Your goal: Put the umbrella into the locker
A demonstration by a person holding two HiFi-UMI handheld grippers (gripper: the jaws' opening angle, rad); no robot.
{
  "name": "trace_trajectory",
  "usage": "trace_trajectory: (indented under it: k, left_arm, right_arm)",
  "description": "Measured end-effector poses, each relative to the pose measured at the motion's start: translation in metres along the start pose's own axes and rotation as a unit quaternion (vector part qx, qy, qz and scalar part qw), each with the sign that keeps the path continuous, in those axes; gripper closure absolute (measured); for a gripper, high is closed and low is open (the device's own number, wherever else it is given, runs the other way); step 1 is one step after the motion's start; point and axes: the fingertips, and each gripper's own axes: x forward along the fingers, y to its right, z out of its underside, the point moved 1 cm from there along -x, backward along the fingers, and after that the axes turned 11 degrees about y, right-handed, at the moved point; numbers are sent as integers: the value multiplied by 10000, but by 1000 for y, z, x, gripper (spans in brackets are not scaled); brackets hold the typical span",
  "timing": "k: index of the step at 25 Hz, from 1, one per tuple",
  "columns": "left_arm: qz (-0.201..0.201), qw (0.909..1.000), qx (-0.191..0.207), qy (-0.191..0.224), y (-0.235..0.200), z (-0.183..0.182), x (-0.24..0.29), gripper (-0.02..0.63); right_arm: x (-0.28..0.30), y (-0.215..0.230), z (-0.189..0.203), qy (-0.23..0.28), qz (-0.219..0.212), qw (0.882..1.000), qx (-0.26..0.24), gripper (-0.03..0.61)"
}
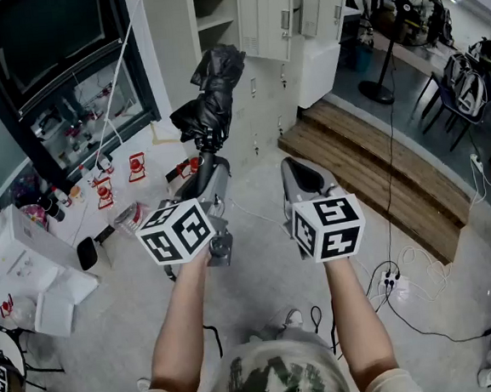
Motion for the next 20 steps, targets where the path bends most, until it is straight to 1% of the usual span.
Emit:
trace_trajectory:
  k: [6, 12, 16, 20]
  left_arm:
    - [29, 10000, -75, -30, -7, 4, 5, 499]
    - [130, 9998, -102, -135, -4, 18, 29, 497]
    - [188, 9996, -136, -187, 0, 26, 56, 497]
    - [230, 9994, -114, -234, 8, 37, 90, 497]
  right_arm:
    - [5, 1, 5, -29, 77, 10000, 50, 581]
    - [11, 23, 17, -124, 236, 9996, 77, 582]
    - [20, 47, 20, -120, 314, 9994, 52, 583]
    - [31, 83, 23, -91, 395, 9991, 106, 583]
